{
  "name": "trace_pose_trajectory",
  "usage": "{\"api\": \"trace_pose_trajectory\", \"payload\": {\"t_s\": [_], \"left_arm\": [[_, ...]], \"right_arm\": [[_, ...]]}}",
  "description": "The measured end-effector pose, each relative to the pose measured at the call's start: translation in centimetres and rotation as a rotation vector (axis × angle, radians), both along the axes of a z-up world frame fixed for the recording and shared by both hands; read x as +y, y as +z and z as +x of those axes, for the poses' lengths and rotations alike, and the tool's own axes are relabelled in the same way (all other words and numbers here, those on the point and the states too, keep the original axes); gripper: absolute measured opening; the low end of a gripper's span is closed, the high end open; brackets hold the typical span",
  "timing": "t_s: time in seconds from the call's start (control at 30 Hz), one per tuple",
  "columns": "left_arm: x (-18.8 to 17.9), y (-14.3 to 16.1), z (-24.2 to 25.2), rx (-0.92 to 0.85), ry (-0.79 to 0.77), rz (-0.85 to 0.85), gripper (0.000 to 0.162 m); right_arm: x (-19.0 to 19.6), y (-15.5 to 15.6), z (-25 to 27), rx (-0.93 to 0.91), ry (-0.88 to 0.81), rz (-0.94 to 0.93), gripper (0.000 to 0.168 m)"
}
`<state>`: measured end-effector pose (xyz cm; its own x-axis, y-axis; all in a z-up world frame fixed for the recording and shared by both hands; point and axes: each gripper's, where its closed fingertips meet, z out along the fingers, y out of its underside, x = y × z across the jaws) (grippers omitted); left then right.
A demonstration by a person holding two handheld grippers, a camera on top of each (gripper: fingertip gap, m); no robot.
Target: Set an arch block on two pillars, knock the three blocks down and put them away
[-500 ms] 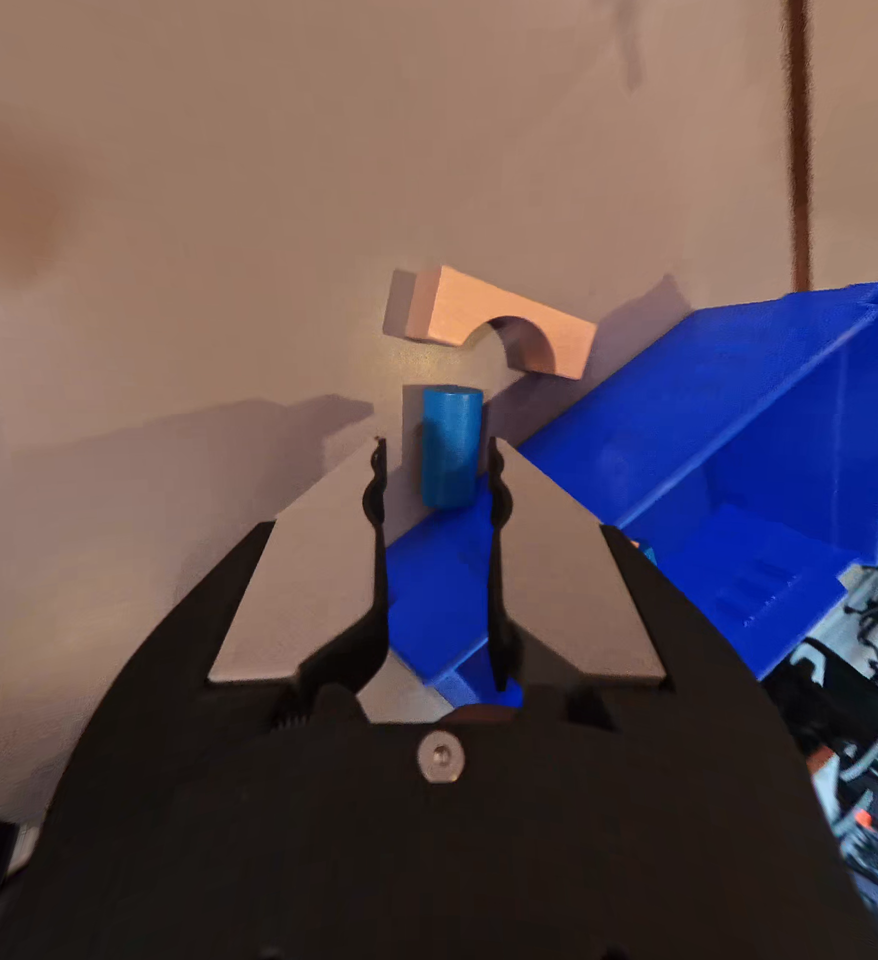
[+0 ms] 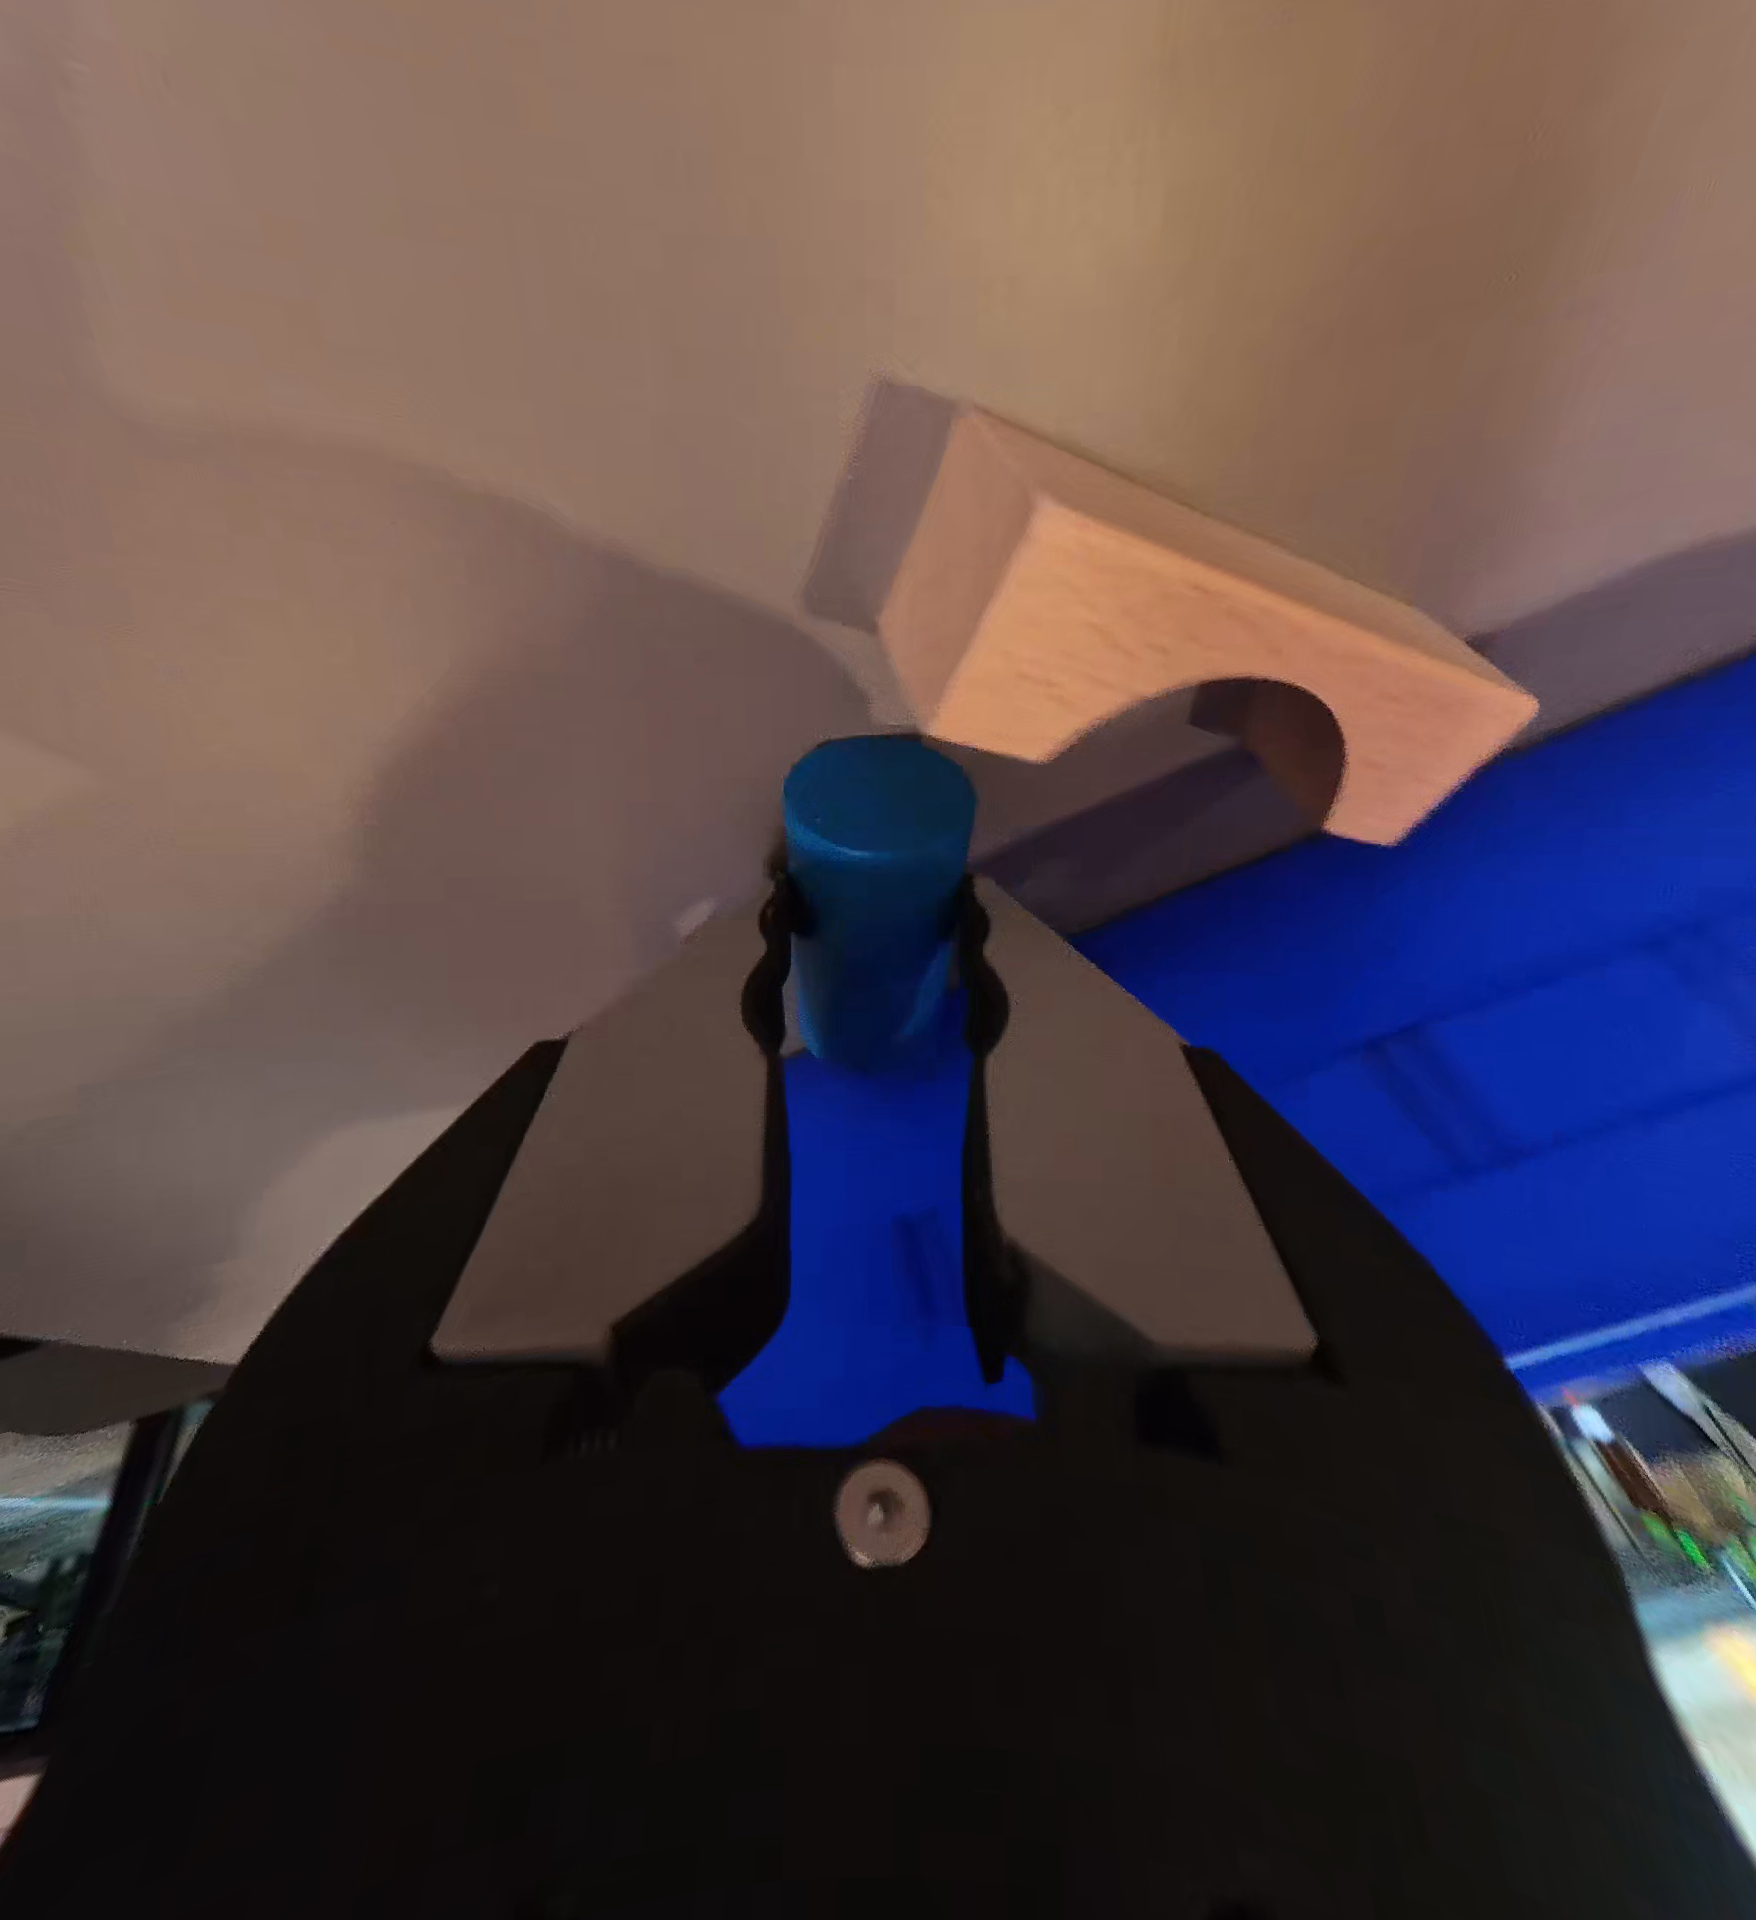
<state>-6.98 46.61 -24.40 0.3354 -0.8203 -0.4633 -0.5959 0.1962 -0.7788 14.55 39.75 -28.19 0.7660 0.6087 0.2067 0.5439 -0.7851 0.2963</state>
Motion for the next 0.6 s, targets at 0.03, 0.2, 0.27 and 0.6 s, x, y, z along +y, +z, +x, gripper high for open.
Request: {"api": "trace_pose_trajectory", "payload": {"t_s": [0.03, 0.2, 0.27, 0.6], "left_arm": [[0.0, 0.0, 0.0, 0.003, 0.0, 0.003, 0.04], [0.0, -0.1, -0.1, 0.006, 0.004, 0.003, 0.039], [0.1, -0.1, -0.1, 0.005, 0.005, 0.0, 0.039], [0.3, -0.3, -0.1, 0.02, 0.014, 0.006, 0.038]], "right_arm": [[-0.1, 0.0, -1.4, 0.075, -0.003, 0.014, 0.03], [0.7, 3.8, -5.4, 0.312, 0.002, 0.298, 0.029], [0.7, 7.0, -5.3, 0.358, 0.01, 0.468, 0.029], [-1.1, 14.4, 11.5, 0.084, -0.398, 0.9, 0.058]]}}
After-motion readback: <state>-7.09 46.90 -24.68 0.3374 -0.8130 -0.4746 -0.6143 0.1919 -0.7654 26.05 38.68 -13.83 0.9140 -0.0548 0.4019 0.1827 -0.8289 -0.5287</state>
